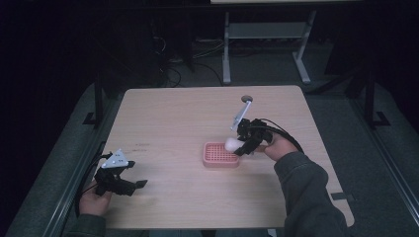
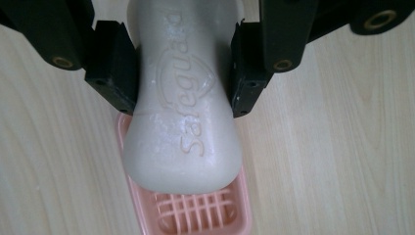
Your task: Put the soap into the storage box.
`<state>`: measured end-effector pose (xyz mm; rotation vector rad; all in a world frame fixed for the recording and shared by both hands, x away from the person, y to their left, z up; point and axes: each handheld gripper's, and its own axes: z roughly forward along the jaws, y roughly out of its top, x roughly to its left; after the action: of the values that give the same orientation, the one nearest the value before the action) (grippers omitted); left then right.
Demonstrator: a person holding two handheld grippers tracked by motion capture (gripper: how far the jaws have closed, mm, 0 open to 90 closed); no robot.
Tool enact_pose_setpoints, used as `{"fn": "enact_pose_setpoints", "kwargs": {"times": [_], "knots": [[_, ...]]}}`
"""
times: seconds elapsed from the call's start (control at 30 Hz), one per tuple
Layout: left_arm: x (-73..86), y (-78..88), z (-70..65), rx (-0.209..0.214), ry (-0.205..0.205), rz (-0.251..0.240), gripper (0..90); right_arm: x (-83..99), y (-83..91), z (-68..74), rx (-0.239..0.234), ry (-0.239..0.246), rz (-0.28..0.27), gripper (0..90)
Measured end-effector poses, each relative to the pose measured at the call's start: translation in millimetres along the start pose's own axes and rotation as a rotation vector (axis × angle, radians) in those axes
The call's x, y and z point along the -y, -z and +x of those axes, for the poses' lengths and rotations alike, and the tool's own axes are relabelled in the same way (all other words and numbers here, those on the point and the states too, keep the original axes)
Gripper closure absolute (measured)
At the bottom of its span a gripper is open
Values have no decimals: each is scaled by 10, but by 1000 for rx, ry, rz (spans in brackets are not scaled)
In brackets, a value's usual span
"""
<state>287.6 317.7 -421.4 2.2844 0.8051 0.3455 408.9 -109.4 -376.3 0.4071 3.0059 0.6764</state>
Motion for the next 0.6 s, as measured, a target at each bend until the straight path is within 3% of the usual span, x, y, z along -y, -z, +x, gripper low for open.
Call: {"fn": "enact_pose_setpoints", "kwargs": {"times": [0.2,0.33,0.6], "knots": [[0,1,6,2,5,-4,149,-100,-40,-21,4,20,24,493],[-3,1,3,2,1,-2,149,-196,-87,-42,-1,36,11,492],[-5,-7,8,2,0,0,149,-245,-200,-65,-11,48,31,492]]}}
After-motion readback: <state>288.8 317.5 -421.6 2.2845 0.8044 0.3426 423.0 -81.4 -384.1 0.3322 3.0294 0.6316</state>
